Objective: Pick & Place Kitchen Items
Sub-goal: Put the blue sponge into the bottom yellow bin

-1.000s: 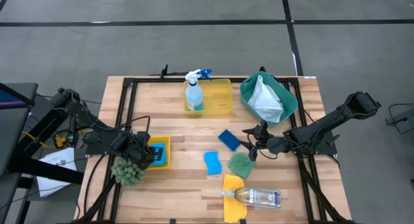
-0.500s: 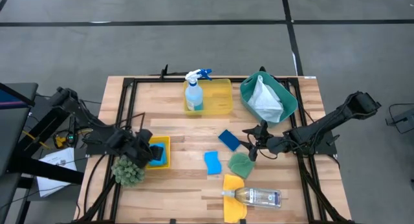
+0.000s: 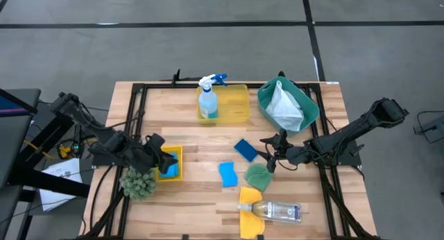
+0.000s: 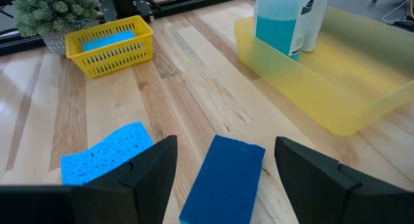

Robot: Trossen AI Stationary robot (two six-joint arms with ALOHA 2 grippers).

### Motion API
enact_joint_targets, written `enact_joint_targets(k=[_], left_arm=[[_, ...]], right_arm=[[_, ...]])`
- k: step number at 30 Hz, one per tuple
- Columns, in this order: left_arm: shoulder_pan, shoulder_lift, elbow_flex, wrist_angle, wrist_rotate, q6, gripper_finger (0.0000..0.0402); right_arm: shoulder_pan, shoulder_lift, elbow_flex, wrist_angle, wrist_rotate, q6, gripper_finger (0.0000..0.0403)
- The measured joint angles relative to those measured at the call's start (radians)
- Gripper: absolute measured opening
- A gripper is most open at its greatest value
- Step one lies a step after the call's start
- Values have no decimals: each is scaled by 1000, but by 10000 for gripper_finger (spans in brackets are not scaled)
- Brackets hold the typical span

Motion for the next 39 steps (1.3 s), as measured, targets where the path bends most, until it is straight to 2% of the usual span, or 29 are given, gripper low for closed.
enact_joint_targets(k=[8, 14, 28, 33, 39], left_arm=[[-6, -14, 0, 348, 24, 548, 182], [-8, -7, 0, 477, 23, 819, 182], [19, -6, 0, 477, -109, 1198, 182], [45, -6, 0, 525, -174, 1318, 182], [117, 19, 1, 577, -165, 1414, 182]], right_arm=[[0, 0, 0, -3, 0, 0, 250], [1, 0, 0, -4, 0, 0, 250], [-4, 0, 0, -7, 0, -10, 250], [-6, 0, 0, -5, 0, -10, 250], [-6, 0, 0, -15, 0, -22, 250]])
